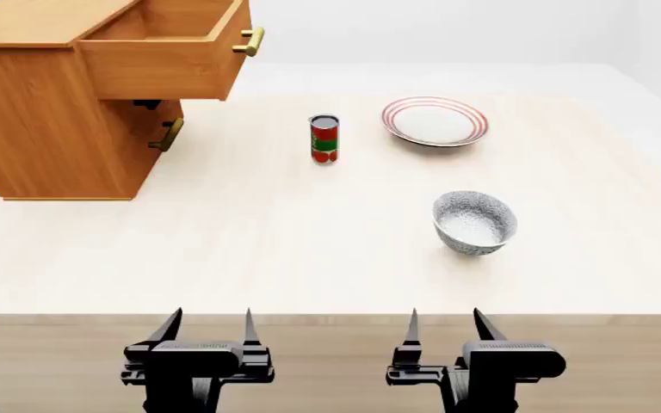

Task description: Put the bowl in the top drawer of the cabinet.

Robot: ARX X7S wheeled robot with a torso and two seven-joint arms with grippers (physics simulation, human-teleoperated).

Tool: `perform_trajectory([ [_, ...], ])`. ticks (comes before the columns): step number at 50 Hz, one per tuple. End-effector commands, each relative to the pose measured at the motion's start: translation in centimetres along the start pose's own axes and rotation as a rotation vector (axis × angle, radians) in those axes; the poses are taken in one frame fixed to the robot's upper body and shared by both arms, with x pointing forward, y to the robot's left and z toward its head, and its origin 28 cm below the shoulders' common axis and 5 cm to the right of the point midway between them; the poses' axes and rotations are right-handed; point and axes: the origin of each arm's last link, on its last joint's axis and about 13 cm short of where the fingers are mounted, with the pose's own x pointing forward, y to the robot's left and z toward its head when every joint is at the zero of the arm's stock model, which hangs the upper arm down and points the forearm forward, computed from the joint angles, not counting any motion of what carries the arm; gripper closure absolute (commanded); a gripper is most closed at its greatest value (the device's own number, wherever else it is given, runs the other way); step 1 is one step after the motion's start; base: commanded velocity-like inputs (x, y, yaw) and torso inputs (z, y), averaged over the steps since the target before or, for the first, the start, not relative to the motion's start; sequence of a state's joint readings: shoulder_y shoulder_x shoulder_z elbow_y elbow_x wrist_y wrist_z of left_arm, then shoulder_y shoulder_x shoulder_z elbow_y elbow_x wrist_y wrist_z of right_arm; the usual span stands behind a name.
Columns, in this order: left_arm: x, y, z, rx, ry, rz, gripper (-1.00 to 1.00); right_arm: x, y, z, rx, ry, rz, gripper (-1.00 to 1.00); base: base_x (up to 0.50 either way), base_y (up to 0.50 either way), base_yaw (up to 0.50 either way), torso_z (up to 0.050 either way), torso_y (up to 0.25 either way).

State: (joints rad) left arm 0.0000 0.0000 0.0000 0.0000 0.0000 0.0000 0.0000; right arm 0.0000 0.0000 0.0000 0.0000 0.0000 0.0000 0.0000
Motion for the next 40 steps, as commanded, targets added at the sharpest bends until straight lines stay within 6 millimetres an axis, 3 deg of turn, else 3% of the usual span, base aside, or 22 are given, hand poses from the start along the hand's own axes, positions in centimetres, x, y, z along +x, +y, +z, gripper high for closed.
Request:
perform_trajectory([
  [1, 0.02, 0.00, -0.01, 0.000, 0.001, -0.001, -1.00, -0.04, 0.02, -0.02, 0.001, 0.001, 0.001, -1.00, 0.00, 0.00, 0.00, 0.000, 0.000],
  [13, 0.03, -0.07, 0.01, 0.007, 0.007, -0.011, -1.00, -0.19, 0.02, -0.18, -0.005, 0.010, 0.003, -1.00, 0.00, 0.00, 0.00, 0.000, 0.000],
  [40, 0.11, -0.01, -0.03, 0.001, 0.012, -0.014, -1.00, 0.17, 0.26, -0.28, -0.019, 0.015, 0.011, -1.00, 0.07, 0.50, 0.00, 0.000, 0.000],
])
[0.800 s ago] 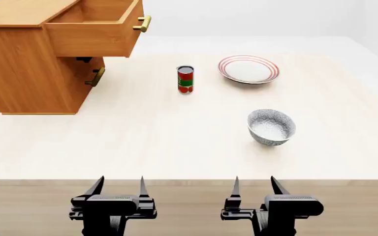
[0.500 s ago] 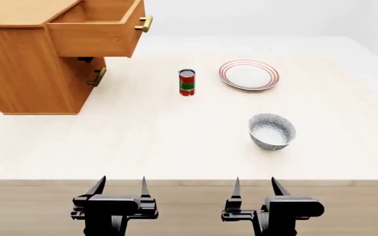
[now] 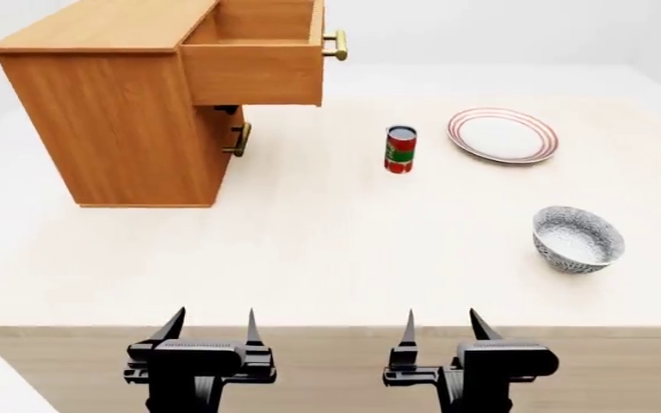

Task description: Put the bowl in the top drawer of the cabinet.

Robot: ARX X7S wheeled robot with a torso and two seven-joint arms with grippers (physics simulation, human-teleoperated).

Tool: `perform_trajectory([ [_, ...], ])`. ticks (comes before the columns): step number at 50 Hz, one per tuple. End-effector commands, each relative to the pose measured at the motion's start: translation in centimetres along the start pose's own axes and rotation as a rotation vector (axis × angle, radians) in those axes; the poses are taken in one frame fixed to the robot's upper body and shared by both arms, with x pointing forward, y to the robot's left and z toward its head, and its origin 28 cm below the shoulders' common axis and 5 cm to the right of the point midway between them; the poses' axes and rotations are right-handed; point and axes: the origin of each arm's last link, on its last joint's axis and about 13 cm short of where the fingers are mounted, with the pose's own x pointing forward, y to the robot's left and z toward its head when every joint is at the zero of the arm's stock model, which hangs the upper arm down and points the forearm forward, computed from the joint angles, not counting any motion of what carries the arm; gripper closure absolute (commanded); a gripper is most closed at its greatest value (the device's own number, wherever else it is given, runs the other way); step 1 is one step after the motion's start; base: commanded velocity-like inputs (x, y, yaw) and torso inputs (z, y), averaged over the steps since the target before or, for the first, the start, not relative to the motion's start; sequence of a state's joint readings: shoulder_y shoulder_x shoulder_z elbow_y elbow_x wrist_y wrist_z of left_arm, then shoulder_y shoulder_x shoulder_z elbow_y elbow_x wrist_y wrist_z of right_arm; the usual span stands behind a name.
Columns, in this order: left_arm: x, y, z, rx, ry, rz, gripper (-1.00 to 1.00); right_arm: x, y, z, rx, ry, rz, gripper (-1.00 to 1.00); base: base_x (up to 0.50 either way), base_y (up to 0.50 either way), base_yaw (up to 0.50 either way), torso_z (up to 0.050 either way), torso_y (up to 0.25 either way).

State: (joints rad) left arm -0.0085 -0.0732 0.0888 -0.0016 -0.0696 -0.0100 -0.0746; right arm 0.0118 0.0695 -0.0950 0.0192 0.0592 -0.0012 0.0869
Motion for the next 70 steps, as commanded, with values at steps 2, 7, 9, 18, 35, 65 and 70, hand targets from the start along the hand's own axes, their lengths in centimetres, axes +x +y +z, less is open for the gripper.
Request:
perform_trajectory([
  [2, 0.0, 0.1, 0.0, -0.004, 0.003, 0.000, -1.00, 0.0, 0.0, -0.1, -0.007, 0.004, 0.005, -1.00, 0.06, 0.50, 0.00, 0.000, 0.000],
  [7, 0.0, 0.0, -0.1, -0.005, 0.003, -0.001, -1.00, -0.1, -0.1, -0.1, -0.009, 0.005, 0.005, -1.00, 0.06, 0.50, 0.00, 0.000, 0.000],
  [9, 0.0, 0.0, -0.1, -0.006, 0.003, -0.001, -1.00, 0.0, -0.1, -0.1, -0.009, 0.006, 0.004, -1.00, 0.06, 0.50, 0.00, 0.000, 0.000],
  [18, 0.0, 0.0, 0.0, -0.006, 0.002, -0.001, -1.00, -0.2, -0.2, -0.1, -0.010, 0.003, -0.006, -1.00, 0.07, 0.50, 0.00, 0.000, 0.000],
  [35, 0.1, 0.3, 0.4, -0.017, -0.015, -0.001, -1.00, 0.2, -0.5, 0.9, -0.028, -0.009, -0.041, -1.00, 0.03, 0.21, 0.00, 0.000, 0.000],
  [65, 2.0, 4.2, 16.1, -0.070, -0.476, -0.056, -1.00, 1.7, -4.8, 17.0, -0.058, -0.246, -0.101, -1.00, 0.00, 0.00, 0.00, 0.000, 0.000],
  [70, 1.7, 5.7, 18.8, -0.041, -0.565, -0.027, -1.00, 1.7, -6.0, 19.4, -0.107, -0.297, -0.133, -1.00, 0.00, 0.00, 0.00, 0.000, 0.000],
])
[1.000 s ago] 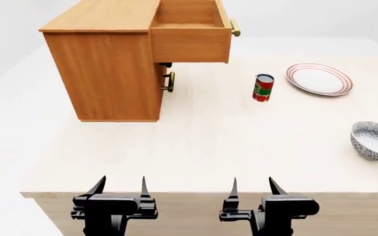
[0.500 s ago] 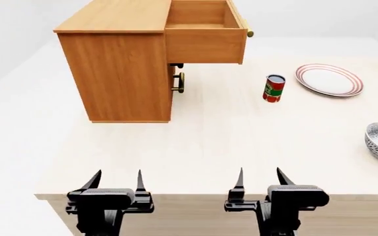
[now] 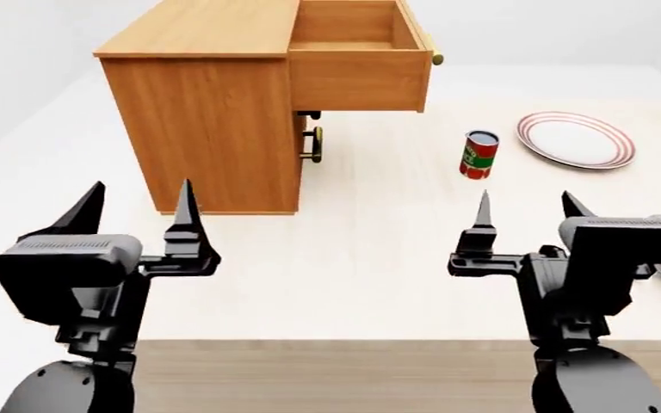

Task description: Put the bowl in the top drawer of the cabinet.

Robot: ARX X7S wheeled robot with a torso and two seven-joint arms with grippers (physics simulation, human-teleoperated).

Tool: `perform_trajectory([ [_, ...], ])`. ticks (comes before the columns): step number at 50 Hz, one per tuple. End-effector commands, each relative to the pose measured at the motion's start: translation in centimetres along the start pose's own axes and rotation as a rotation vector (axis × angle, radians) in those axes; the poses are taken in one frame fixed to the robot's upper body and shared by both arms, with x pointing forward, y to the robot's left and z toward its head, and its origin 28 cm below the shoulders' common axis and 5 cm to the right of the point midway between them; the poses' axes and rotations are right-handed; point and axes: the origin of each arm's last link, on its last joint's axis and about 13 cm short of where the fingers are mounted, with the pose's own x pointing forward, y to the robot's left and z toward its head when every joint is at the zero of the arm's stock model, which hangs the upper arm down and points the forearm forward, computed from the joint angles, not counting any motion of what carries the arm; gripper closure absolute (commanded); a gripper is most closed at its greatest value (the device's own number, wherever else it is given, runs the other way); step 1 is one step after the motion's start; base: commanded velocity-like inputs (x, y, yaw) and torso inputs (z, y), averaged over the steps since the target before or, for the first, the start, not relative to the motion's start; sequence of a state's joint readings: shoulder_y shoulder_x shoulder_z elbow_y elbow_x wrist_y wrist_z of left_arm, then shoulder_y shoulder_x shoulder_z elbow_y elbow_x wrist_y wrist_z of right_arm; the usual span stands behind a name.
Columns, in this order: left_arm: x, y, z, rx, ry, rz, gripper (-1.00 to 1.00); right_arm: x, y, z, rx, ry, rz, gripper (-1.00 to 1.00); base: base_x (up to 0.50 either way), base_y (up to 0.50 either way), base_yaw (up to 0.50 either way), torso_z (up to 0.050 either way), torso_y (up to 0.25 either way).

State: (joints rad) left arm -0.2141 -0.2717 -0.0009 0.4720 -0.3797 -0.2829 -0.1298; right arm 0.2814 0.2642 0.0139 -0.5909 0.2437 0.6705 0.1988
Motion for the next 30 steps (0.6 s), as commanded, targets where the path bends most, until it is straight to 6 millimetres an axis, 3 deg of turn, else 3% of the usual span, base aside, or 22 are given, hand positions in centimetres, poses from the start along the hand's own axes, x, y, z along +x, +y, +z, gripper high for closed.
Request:
perform_trajectory([
  [1, 1.4, 1.6, 6.1, 0.046, -0.195, -0.009, -1.00, 0.9, -2.1, 5.1, -0.070, -0.108, -0.036, -1.00, 0.00, 0.00, 0.00, 0.000, 0.000],
  [5, 0.9, 2.1, 8.7, 0.064, -0.264, -0.013, -1.00, 1.4, -2.8, 6.9, -0.109, -0.154, -0.036, -1.00, 0.00, 0.00, 0.00, 0.000, 0.000],
  [20, -0.7, 3.6, 14.7, 0.147, -0.423, 0.007, -1.00, 2.7, -4.6, 11.1, -0.199, -0.253, -0.088, -1.00, 0.00, 0.00, 0.00, 0.000, 0.000],
  [23, 0.8, 3.9, 15.2, 0.149, -0.449, 0.012, -1.00, 2.9, -4.8, 11.8, -0.191, -0.257, -0.089, -1.00, 0.05, 0.00, 0.00, 0.000, 0.000],
  [30, 1.6, 4.2, 17.0, 0.163, -0.502, 0.004, -1.00, 3.6, -5.1, 13.4, -0.183, -0.272, -0.081, -1.00, 0.12, 0.00, 0.00, 0.000, 0.000],
])
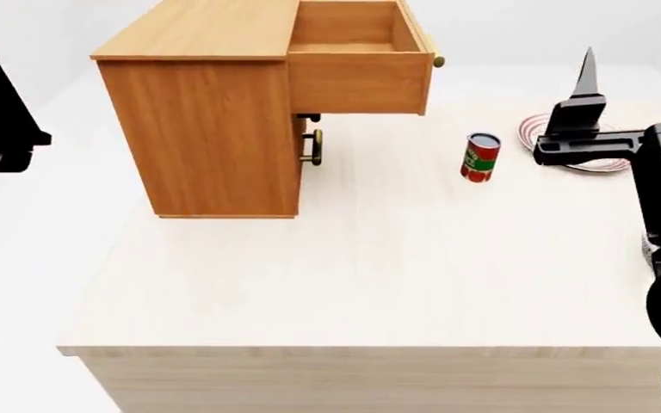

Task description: Put the bowl in the top drawer of the cabinet.

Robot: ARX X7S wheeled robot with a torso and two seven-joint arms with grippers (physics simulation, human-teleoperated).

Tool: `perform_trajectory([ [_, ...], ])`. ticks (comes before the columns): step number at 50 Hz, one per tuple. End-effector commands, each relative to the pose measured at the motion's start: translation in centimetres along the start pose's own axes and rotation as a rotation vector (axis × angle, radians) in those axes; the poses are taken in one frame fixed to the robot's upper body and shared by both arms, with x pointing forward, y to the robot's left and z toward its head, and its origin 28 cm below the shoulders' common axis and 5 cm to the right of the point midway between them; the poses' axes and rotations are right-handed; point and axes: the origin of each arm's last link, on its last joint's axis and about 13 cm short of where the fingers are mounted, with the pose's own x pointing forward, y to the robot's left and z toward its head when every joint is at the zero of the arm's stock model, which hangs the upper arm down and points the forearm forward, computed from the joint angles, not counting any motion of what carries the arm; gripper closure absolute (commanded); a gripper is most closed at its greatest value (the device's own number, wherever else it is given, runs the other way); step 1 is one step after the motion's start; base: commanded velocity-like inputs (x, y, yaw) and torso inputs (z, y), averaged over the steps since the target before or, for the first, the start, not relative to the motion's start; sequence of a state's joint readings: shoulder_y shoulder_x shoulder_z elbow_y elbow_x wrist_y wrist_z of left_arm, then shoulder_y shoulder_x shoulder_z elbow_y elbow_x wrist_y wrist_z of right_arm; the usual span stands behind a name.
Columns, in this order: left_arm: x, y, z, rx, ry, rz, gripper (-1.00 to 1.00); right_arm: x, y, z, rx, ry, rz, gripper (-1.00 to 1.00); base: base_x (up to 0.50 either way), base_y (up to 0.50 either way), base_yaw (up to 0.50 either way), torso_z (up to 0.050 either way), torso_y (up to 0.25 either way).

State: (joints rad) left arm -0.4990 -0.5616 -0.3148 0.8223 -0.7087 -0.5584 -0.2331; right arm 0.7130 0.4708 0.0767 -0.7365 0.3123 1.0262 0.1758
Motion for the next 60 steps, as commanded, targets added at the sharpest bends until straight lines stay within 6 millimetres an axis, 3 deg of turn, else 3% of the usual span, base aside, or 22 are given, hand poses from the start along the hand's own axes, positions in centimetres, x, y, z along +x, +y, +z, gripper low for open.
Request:
perform_trajectory([
  [1, 2.0, 0.9, 2.7, 0.037, -0.103, -0.005, -1.00, 1.5, -1.2, 2.5, -0.013, -0.043, -0.010, -1.00, 0.15, 0.00, 0.00, 0.000, 0.000],
  [12, 2.6, 0.9, 3.5, 0.053, -0.140, -0.024, -1.00, 2.2, -1.9, 4.3, -0.044, -0.086, -0.010, -1.00, 0.19, 0.00, 0.00, 0.000, 0.000],
  [60, 4.3, 0.5, 4.8, 0.081, -0.176, -0.078, -1.00, 3.9, -2.4, 6.7, -0.102, -0.132, 0.006, -1.00, 0.32, 0.00, 0.00, 0.000, 0.000],
])
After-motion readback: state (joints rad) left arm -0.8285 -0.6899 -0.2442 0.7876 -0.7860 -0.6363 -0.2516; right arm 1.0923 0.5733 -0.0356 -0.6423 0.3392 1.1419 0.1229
